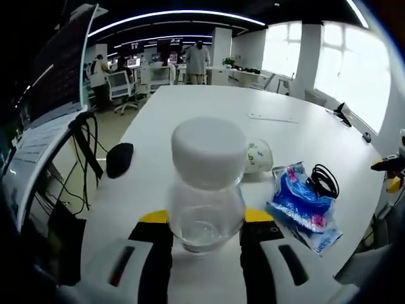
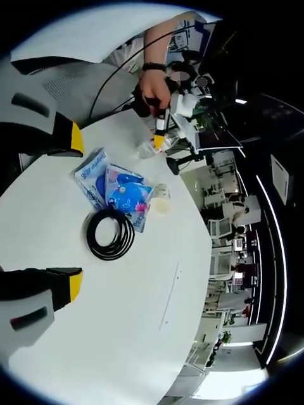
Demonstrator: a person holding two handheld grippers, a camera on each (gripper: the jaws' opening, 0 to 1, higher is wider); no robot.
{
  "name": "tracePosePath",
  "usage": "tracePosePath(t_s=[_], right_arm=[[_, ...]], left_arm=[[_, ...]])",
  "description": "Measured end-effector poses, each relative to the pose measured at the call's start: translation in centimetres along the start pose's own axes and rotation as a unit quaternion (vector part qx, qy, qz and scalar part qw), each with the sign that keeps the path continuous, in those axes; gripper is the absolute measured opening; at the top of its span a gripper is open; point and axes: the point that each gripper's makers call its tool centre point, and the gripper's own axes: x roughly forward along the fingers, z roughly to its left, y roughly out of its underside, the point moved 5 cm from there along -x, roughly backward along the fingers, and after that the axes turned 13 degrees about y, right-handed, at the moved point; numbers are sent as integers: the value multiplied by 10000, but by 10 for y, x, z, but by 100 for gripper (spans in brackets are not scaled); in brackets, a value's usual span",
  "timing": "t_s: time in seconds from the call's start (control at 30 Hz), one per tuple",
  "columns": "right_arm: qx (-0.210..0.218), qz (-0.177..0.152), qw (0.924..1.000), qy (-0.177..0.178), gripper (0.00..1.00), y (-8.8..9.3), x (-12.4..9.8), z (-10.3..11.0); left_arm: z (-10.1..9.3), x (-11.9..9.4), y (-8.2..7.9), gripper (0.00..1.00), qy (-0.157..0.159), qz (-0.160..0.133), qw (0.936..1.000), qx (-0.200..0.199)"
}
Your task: Arrange the tabletop items into an orderly group along one side of the table until the central work area is clear of visible clutter.
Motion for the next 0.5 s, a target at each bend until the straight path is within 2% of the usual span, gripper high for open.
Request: tracePosePath(t_s=[0.2, 0.5], right_arm=[[-18, 32, 10000, -31, 73, 1, 3, 3], [-79, 53, 9999, -39, 73, 0, 1, 6]], left_arm=[[11, 15, -11, 41, -71, -33, 10000, -21], [15, 35, -28, 41, 1, -143, 9999, 68]])
